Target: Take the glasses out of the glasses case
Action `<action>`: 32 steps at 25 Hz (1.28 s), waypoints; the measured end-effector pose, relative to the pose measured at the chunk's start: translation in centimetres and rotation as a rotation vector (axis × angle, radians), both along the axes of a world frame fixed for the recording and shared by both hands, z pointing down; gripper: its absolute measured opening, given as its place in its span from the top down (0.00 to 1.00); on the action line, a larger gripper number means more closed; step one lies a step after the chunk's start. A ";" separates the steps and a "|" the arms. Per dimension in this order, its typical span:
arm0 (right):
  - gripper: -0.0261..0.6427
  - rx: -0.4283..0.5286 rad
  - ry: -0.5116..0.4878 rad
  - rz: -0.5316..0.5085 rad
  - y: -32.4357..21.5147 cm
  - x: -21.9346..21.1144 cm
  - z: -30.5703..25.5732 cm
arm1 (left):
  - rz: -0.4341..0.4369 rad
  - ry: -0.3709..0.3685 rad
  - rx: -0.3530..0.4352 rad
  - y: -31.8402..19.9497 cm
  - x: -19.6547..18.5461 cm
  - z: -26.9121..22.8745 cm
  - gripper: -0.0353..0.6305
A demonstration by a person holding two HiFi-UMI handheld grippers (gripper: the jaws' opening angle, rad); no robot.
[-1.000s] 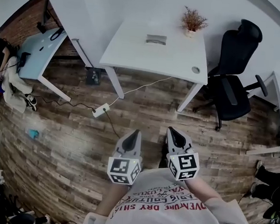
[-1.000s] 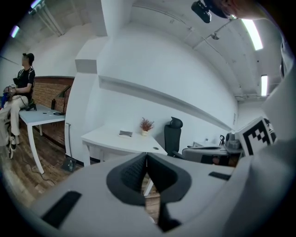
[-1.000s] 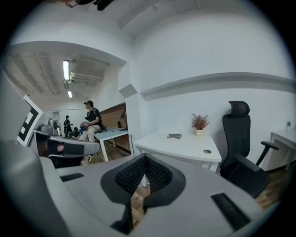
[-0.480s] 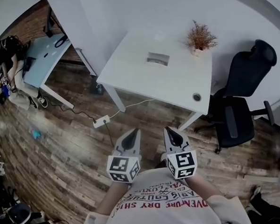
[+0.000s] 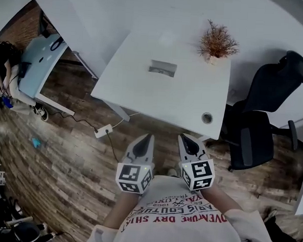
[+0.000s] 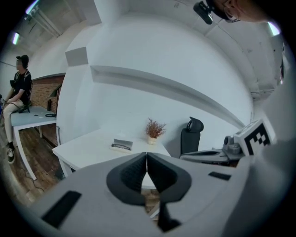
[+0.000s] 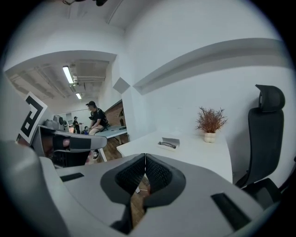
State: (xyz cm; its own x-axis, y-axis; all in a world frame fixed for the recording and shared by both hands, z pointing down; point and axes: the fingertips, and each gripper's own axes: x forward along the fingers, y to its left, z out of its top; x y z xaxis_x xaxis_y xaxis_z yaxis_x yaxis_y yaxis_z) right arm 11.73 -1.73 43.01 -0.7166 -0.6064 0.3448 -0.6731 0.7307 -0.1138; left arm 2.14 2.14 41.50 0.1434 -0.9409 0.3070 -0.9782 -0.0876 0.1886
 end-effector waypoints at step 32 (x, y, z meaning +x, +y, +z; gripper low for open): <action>0.94 -0.153 0.095 0.356 -29.5 -17.2 3.7 | 0.340 0.026 -0.092 -31.9 -21.3 2.7 0.94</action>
State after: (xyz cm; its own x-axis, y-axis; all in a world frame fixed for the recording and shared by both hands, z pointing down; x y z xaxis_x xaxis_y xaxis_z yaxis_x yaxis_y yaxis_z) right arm -5.49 -31.24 46.68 -0.4318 -0.7473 0.5050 -0.8939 0.4295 -0.1288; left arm -19.19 -29.80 44.23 0.4529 -0.8063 0.3805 -0.8906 -0.3890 0.2356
